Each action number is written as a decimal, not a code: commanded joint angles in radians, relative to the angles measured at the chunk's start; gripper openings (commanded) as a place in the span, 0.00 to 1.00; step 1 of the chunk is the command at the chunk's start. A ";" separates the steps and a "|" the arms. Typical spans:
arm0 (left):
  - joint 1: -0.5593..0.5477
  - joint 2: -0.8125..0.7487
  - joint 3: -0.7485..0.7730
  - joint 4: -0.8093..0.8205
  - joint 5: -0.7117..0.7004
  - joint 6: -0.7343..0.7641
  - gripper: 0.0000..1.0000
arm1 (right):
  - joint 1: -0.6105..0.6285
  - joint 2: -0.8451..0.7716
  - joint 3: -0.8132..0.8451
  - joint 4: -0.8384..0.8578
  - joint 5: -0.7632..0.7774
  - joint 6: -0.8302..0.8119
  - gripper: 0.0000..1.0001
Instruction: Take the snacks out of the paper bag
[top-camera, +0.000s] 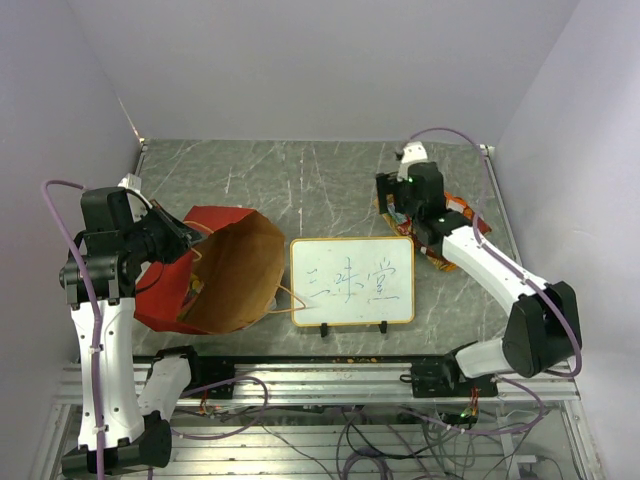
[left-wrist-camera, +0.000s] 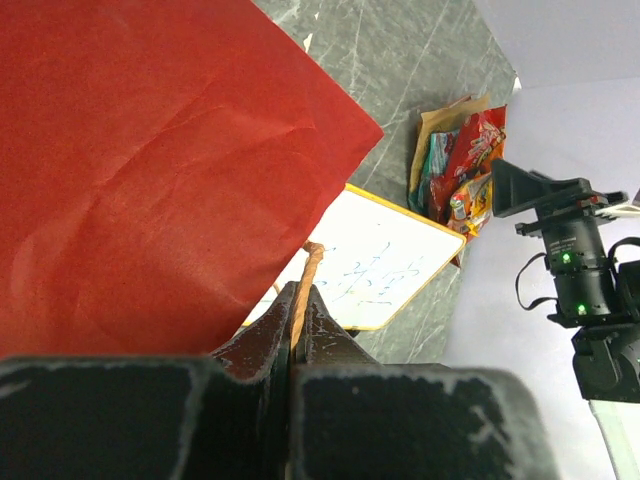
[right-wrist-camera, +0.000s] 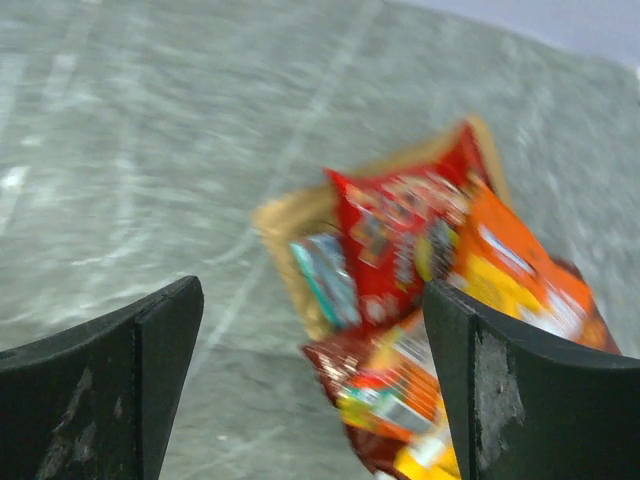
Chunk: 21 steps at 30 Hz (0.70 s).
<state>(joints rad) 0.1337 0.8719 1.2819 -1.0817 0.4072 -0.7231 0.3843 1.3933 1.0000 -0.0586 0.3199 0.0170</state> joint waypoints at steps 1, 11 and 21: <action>-0.006 0.002 0.018 0.024 0.019 0.008 0.07 | 0.114 0.037 0.068 0.089 -0.275 -0.165 0.92; -0.006 0.033 0.044 0.014 0.008 0.027 0.07 | 0.366 0.210 0.191 0.252 -0.779 -0.289 0.93; -0.006 0.042 0.048 0.014 0.002 0.034 0.07 | 0.453 0.379 0.308 0.305 -0.662 -0.222 0.86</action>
<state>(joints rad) 0.1337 0.9165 1.3045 -1.0817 0.4068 -0.7067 0.8223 1.6943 1.2106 0.2329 -0.4152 -0.2214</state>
